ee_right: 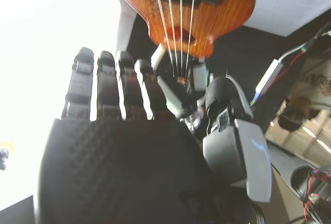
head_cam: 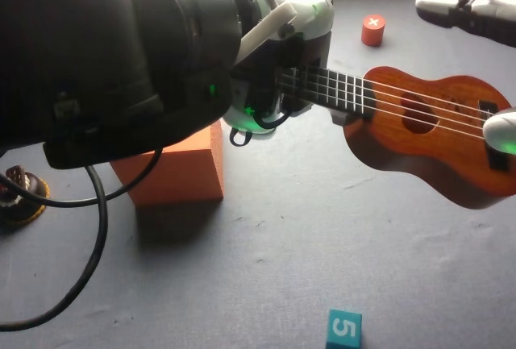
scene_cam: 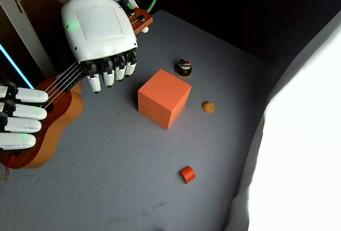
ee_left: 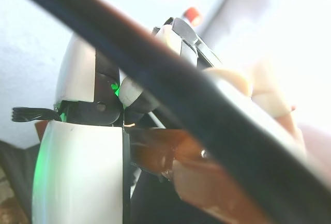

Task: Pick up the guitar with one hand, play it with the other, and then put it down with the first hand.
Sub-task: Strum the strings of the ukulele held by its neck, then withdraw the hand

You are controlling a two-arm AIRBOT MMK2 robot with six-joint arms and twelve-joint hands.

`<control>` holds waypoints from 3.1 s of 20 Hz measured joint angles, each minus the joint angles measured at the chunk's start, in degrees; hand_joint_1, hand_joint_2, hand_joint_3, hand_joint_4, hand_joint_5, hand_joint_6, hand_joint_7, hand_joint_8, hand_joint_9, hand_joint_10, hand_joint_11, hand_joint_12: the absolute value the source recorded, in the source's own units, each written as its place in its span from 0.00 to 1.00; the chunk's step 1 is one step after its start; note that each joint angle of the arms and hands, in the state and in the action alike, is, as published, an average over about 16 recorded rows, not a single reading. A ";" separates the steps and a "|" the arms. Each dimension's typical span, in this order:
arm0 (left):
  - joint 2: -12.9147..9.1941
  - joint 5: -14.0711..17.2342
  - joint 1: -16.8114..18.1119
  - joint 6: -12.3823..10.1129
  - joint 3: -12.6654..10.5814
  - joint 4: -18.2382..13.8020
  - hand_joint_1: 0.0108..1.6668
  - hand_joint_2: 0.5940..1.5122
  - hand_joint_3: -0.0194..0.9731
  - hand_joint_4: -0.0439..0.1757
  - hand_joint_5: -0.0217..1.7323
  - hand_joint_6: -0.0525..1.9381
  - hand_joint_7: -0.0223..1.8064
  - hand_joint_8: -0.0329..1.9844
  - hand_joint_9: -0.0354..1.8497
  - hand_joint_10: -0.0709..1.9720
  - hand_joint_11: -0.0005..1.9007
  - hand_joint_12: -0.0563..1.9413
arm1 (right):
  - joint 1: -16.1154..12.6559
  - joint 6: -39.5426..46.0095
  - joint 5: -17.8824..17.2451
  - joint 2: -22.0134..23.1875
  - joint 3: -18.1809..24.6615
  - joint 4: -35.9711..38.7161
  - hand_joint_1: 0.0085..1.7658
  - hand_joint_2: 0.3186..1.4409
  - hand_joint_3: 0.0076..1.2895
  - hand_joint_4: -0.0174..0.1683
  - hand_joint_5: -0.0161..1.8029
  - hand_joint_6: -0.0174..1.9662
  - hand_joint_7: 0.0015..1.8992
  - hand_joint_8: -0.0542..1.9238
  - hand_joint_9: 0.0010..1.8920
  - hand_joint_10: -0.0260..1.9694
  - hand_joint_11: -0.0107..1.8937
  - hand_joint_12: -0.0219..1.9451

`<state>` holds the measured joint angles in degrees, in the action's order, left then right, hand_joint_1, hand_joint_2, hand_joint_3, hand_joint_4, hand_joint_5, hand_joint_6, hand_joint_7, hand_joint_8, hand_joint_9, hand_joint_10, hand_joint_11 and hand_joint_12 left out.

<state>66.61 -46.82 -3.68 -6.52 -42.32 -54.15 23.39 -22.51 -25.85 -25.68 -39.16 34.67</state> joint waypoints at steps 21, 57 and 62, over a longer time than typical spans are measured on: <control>0.06 -0.07 -0.42 -0.18 0.00 -0.27 0.89 0.53 0.00 0.53 0.73 0.98 0.74 1.00 0.76 0.97 0.76 0.99 | 3.08 14.29 -2.40 1.14 1.28 12.98 0.01 0.88 0.01 0.07 0.03 0.02 0.02 0.03 0.01 0.02 0.02 0.01; 0.36 -0.02 -0.53 -0.30 -0.28 -0.68 0.89 0.53 0.00 0.58 0.73 0.98 0.74 1.00 0.75 0.97 0.75 0.99 | 2.02 -0.65 -17.60 2.12 -1.05 -5.38 0.01 0.88 0.01 0.09 0.03 0.02 0.03 0.03 0.01 0.02 0.02 0.01; 0.35 0.04 -1.58 -2.85 -0.40 -1.87 0.89 0.53 0.00 0.56 0.73 0.98 0.74 1.00 0.76 0.97 0.76 0.99 | 1.55 -7.92 -14.17 1.95 -1.84 -14.90 0.01 0.88 0.01 0.08 0.03 0.02 0.04 0.03 0.01 0.02 0.02 0.01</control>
<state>66.96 -46.78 -5.26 -9.37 -42.72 -56.02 24.94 -30.43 -40.02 -23.72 -41.00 19.77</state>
